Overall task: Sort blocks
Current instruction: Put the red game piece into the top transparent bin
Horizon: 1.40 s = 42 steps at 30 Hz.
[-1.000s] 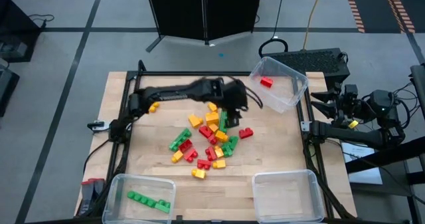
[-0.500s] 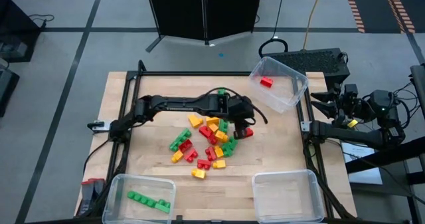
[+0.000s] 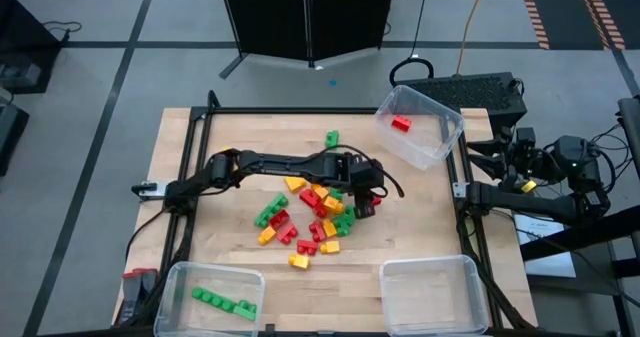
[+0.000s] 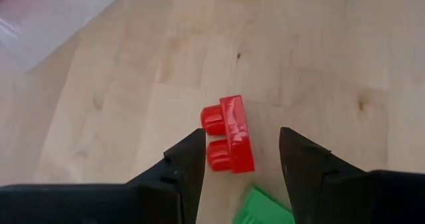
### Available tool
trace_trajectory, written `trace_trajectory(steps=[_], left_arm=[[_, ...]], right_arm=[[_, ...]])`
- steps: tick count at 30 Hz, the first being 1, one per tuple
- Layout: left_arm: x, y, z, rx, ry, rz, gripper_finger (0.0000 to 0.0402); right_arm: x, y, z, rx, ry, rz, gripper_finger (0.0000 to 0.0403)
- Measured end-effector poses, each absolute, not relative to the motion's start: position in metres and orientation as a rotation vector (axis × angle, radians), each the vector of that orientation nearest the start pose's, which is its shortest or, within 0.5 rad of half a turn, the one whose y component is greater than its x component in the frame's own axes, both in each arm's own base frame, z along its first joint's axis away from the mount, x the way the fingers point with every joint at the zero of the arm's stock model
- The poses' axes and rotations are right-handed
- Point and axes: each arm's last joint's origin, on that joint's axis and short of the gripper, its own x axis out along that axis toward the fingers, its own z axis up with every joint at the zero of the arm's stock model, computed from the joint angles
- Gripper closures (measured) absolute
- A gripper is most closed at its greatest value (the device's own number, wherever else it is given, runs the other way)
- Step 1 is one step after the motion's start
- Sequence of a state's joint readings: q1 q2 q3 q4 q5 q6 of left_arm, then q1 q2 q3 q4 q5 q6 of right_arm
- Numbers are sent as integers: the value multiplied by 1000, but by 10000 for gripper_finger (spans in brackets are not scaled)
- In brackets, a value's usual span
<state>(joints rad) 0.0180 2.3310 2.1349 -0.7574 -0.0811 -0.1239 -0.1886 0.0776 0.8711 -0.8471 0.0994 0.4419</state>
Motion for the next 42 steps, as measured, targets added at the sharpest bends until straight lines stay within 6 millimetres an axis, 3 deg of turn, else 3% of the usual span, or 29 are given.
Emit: trace_trajectory(steps=[22, 33, 42], left_arm=[[510, -3, 229, -117, 924, 207, 246], [511, -3, 228, -46, 919, 213, 246], [522, 8, 187, -79, 985, 185, 246]], right_arm=[[-18, 0, 336, 484, -22, -300, 195], [-18, 0, 336, 458, -18, -301, 195], [-18, 0, 335, 459, -7, -305, 195]])
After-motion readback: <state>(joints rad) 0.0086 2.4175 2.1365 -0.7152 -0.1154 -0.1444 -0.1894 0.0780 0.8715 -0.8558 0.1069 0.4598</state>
